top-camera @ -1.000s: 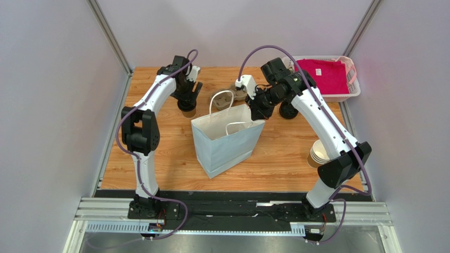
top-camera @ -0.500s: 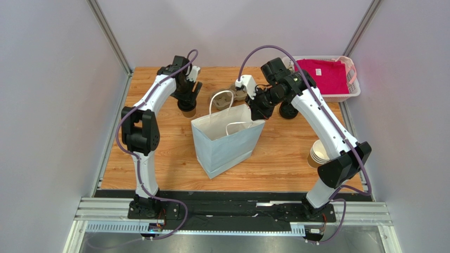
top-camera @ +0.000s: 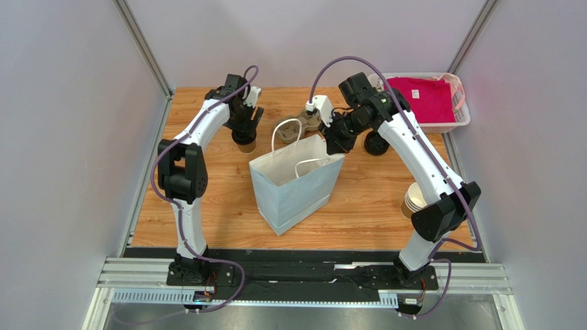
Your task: Pack the takeout coffee
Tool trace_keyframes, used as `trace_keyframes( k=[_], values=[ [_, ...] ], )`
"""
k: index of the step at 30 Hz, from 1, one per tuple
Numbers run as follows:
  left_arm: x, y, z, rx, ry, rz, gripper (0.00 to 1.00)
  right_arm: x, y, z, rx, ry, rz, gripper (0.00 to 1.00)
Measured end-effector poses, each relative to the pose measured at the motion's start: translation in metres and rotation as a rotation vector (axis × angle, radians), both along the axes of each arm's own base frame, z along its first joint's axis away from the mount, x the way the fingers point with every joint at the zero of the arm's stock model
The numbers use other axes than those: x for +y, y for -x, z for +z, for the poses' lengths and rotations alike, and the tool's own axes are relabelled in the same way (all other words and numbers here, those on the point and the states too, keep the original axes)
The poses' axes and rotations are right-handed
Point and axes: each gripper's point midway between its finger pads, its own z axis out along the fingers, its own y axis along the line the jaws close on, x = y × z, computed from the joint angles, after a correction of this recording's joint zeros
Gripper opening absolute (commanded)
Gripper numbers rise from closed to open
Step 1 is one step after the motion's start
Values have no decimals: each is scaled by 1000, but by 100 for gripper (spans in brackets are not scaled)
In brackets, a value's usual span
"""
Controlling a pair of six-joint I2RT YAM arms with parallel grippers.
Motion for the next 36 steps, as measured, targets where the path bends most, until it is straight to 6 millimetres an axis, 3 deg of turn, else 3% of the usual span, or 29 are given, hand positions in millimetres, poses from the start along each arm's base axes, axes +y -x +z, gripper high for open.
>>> trace_keyframes(
  k=[7, 11, 15, 18, 20, 22, 25, 27, 29, 32, 36],
  values=[
    [1, 1, 1, -29, 3, -1, 55, 3, -6, 3, -12, -4, 3, 0],
    [2, 4, 4, -44, 7, -5, 38, 4, -8, 7, -28, -10, 7, 0],
    [11, 29, 8, 10, -14, -15, 29, 4, -8, 7, -32, -9, 12, 0],
    [20, 48, 29, 23, -15, -21, 21, 3, -7, 10, -38, -13, 13, 0],
    [25, 62, 61, -15, 6, -32, 20, 3, -6, 13, -45, -17, 14, 0],
    [26, 76, 106, -92, 43, -57, 18, 2, -4, 15, -52, -20, 16, 0],
    [19, 97, 186, -262, 121, -116, 11, 0, -1, 15, -50, -21, 17, 0],
    [8, 117, 250, -409, 178, -191, 9, 0, 0, 15, -49, -21, 17, 0],
    [-5, 143, 301, -530, 224, -283, 8, 0, 0, 15, -48, -22, 17, 0],
    [-34, 191, 349, -650, 283, -457, 7, 1, 1, 16, -45, -26, 15, 0],
    [-79, 259, 370, -703, 354, -742, 6, 1, 1, 16, -37, -31, 8, 0]
  ],
)
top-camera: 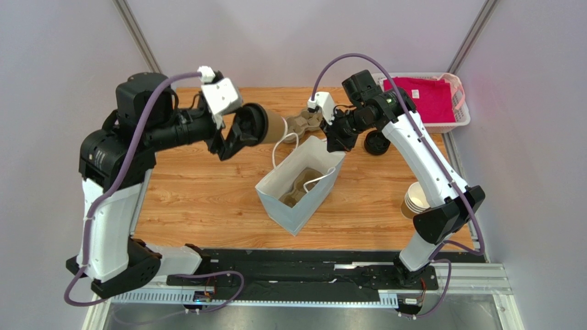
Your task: Pack the takeout coffee
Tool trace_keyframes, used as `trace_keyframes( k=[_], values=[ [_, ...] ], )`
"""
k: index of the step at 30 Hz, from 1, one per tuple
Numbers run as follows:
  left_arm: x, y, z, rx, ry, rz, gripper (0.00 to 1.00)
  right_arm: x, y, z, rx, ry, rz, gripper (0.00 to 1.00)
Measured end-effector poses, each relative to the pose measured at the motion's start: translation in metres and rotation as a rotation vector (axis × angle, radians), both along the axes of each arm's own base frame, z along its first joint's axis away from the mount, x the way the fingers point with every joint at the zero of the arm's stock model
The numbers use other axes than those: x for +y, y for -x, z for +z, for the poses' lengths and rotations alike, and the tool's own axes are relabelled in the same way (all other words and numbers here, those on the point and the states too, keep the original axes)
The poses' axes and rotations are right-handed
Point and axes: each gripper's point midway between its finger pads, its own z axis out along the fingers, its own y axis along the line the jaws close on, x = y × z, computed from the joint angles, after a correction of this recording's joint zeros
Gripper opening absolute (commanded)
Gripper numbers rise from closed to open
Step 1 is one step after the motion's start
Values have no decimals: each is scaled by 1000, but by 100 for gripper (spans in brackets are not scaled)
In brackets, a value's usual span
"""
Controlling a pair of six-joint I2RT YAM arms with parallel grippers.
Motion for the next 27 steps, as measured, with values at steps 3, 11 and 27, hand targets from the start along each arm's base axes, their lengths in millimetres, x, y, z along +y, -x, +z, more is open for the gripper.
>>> trace_keyframes(
  k=[3, 11, 27],
  values=[
    [-22, 35, -3, -34, -41, -160, 3, 1, 1, 3, 4, -10, -5, 0],
    [-66, 48, -62, -24, -271, -347, 0, 8, 4, 10, -8, -28, 12, 0],
    [-86, 44, -142, -154, -591, -594, 0, 39, 33, 10, -22, -18, 140, 0]
  ],
)
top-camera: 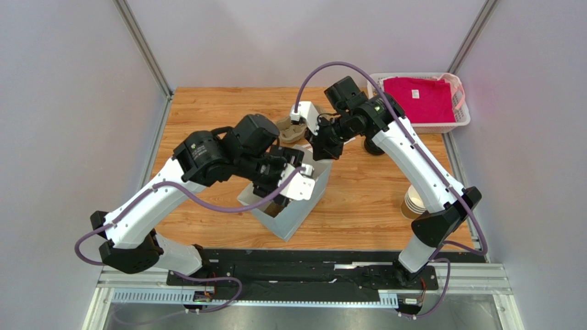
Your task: Pack the takeout coffee
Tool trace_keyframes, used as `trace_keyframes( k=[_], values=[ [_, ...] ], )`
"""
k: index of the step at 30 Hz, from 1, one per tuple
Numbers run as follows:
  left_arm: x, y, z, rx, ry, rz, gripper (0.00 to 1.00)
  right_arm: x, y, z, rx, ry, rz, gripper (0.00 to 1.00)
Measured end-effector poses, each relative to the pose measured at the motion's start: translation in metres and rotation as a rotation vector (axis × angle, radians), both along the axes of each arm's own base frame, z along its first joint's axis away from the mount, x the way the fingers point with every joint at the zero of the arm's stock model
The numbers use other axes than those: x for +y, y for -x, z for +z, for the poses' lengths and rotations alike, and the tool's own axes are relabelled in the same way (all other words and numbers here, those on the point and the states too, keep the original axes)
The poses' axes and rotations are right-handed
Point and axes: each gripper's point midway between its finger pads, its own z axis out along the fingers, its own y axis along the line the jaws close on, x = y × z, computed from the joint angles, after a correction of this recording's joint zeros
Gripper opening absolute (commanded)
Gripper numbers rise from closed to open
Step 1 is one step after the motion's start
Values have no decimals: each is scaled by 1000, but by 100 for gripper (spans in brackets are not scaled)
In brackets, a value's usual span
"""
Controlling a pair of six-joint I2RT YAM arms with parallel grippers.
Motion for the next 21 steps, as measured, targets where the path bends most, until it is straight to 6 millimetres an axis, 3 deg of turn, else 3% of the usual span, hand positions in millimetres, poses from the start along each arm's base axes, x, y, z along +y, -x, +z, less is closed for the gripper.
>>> trace_keyframes(
  k=[3, 7, 11, 16, 21],
  values=[
    [-2, 14, -12, -24, -44, -75, 0, 0, 0, 0, 2, 0, -3, 0],
    [-6, 28, -8, -92, -60, -152, 0, 0, -1, -2, 8, 5, -6, 0],
    [-6, 35, 9, -138, -45, -176, 0, 1, -4, -8, 16, 19, -13, 0],
    [-4, 32, 50, -222, 37, -163, 0, 2, -7, -15, 29, 36, -19, 0],
    [-6, 25, 47, -248, 5, -160, 0, 8, -12, -7, 8, 25, -12, 0]
  ],
)
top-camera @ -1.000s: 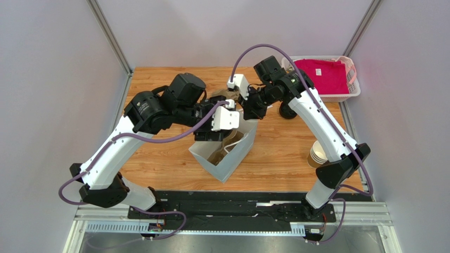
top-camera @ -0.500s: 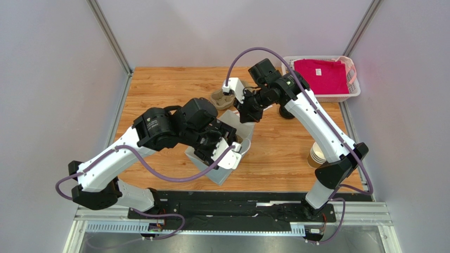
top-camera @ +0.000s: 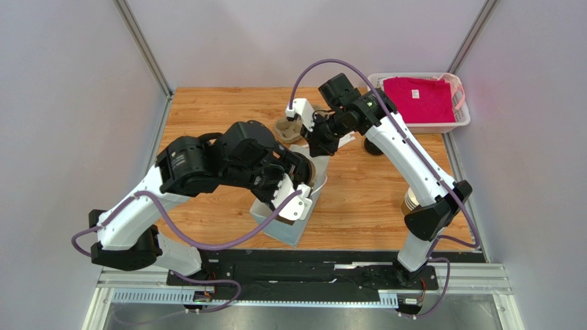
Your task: Pack the takeout coffee
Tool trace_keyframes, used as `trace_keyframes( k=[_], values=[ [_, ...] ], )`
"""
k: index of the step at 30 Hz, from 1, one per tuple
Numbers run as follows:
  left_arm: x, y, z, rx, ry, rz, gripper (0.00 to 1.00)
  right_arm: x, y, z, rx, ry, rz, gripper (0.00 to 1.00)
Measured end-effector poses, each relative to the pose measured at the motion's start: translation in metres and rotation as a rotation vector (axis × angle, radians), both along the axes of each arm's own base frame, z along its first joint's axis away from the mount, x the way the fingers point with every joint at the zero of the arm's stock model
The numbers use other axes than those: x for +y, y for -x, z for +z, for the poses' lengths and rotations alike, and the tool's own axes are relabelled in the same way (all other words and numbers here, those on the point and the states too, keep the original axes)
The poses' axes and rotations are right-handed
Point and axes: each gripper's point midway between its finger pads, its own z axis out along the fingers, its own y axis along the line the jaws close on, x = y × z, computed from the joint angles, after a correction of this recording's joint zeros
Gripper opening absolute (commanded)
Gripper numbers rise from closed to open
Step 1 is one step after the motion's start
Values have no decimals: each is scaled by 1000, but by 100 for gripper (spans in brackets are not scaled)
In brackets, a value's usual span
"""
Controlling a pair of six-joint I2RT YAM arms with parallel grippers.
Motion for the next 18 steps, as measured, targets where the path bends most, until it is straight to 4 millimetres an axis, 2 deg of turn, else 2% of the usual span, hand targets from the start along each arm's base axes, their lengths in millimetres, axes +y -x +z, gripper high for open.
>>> trace_keyframes(
  k=[7, 12, 18],
  values=[
    [-16, -14, -27, -7, -100, 13, 0, 12, 7, 8, -36, -10, 46, 0],
    [-7, -15, -54, 10, -183, 22, 0, 19, 20, 11, -54, -10, 96, 0],
    [9, -9, -71, 11, -203, 28, 0, 6, 44, 23, -92, -20, 134, 0]
  ],
)
